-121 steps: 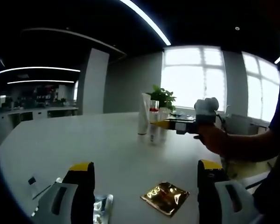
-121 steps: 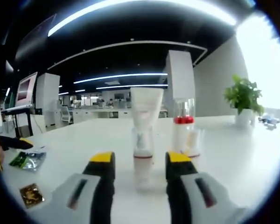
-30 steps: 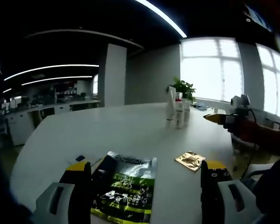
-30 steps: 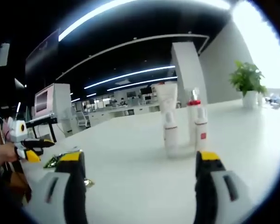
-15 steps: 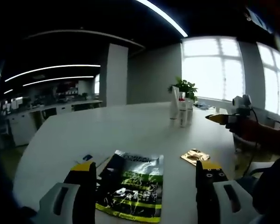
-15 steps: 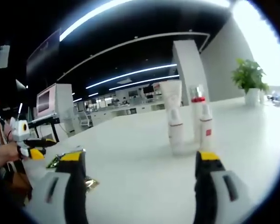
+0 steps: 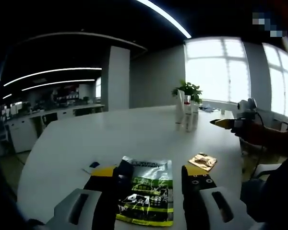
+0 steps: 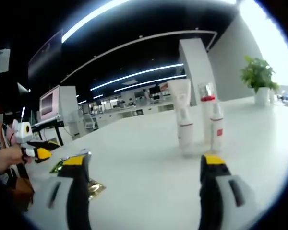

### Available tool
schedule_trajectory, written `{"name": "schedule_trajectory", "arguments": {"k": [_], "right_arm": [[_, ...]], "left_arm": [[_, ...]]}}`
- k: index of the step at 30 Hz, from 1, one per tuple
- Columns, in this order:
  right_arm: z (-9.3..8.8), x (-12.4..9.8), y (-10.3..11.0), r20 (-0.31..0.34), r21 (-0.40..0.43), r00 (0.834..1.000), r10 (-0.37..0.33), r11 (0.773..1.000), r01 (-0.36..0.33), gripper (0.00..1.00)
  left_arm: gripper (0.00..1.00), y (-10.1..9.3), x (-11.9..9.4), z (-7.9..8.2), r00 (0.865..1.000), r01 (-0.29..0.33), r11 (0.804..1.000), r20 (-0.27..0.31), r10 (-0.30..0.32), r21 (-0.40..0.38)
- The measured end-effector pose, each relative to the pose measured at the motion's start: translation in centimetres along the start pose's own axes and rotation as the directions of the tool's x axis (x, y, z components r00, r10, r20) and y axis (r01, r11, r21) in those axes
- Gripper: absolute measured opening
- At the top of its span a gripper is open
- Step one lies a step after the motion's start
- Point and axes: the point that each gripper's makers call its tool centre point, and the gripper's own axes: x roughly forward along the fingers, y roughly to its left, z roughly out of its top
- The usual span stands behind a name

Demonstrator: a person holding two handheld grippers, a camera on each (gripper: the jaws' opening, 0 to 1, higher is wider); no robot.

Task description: Arrange the skincare products in the storage area until every visible bottle or jar stands upright without overlapping.

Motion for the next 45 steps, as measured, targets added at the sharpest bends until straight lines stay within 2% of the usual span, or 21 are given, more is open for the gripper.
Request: {"name": "schedule_trajectory", "arguments": {"k": [5,8,10,12,22,26,33,45], "right_arm": [[-0.1,0.0,0.3,-0.002,0.004,1.000,0.009,1.000,-0.009,0.96],[-0.2,0.0,0.4,-0.005,0.007,1.000,0.011,1.000,-0.011,0.96],[-0.2,-0.1,0.4,-0.005,0.005,1.000,0.010,1.000,-0.010,0.96],[-0.3,-0.1,0.4,-0.005,0.011,1.000,0.012,1.000,-0.012,0.96],[-0.4,-0.1,0.9,-0.008,0.013,1.000,0.023,1.000,-0.023,0.94],[-0.3,0.1,1.3,-0.007,0.018,0.999,0.035,0.999,-0.035,0.93],[-0.3,0.1,2.1,-0.004,0.021,0.998,0.061,0.998,-0.061,0.91],[-0.5,0.0,3.2,-0.017,0.021,0.996,0.090,0.996,-0.089,0.88]], "left_arm": [[0.49,0.5,0.1,-0.2,1.000,-0.005,1.000,-0.008,0.005,0.001],[0.40,0.6,0.2,-0.8,0.999,0.006,1.000,-0.041,-0.007,-0.018],[0.35,0.7,0.1,-1.1,0.999,0.005,1.000,-0.050,-0.005,0.001],[0.36,1.0,0.1,-1.2,0.999,-0.003,1.000,-0.048,0.003,0.000],[0.28,2.5,0.0,-2.0,0.996,-0.028,0.999,-0.087,0.029,0.016],[0.22,2.3,0.2,-2.5,0.994,-0.016,0.999,-0.111,0.019,0.032],[0.17,2.5,0.6,-2.3,0.993,-0.008,0.999,-0.120,0.014,0.053],[0.05,2.6,0.7,-3.2,0.986,0.004,0.996,-0.165,0.011,0.091]]}}
